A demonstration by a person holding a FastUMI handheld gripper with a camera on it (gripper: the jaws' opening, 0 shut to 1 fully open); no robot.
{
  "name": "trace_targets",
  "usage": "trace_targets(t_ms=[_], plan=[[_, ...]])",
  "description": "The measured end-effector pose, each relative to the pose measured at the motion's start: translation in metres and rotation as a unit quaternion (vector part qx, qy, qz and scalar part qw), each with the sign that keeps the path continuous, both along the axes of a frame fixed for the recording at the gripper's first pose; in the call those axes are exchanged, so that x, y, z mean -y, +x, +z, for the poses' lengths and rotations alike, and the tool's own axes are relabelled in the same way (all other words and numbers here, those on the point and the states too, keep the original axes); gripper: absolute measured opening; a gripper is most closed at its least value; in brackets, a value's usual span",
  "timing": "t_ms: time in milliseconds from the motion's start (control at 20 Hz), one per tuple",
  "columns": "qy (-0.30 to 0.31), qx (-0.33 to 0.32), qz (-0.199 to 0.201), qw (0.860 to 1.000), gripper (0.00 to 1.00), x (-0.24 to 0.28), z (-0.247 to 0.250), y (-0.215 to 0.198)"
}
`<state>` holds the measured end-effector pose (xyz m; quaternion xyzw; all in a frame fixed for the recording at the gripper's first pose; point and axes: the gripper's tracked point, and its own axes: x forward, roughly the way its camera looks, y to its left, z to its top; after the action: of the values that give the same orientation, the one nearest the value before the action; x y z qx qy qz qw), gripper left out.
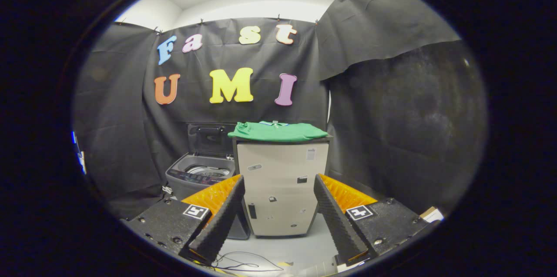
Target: Put the clothes into the washing machine and then close the washing machine lid.
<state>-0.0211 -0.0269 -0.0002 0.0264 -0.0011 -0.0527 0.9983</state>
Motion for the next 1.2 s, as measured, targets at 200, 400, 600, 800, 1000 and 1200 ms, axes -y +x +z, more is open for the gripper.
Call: trace_targets(t_ms=[200, 400, 600, 800, 1000, 1200], plan=[[0.006, -0.003, -0.006, 1.0, 0.99, 0.004, -0.001, -0.003], [0.013, -0.004, -0.016, 1.0, 0.99, 0.008, 0.0, -0.005], [0.004, -0.003, -0.019, 1.0, 1.0, 0.007, 0.007, -0.007], [0.005, -0.001, -0.027, 1.0, 1.0, 0.008, 0.027, -0.004], [0.011, -0.006, -0.034, 0.999, 1.0, 0.013, 0.058, 0.014], [0.009, -0.01, -0.037, 0.999, 1.0, 0.019, 0.099, 0.05]])
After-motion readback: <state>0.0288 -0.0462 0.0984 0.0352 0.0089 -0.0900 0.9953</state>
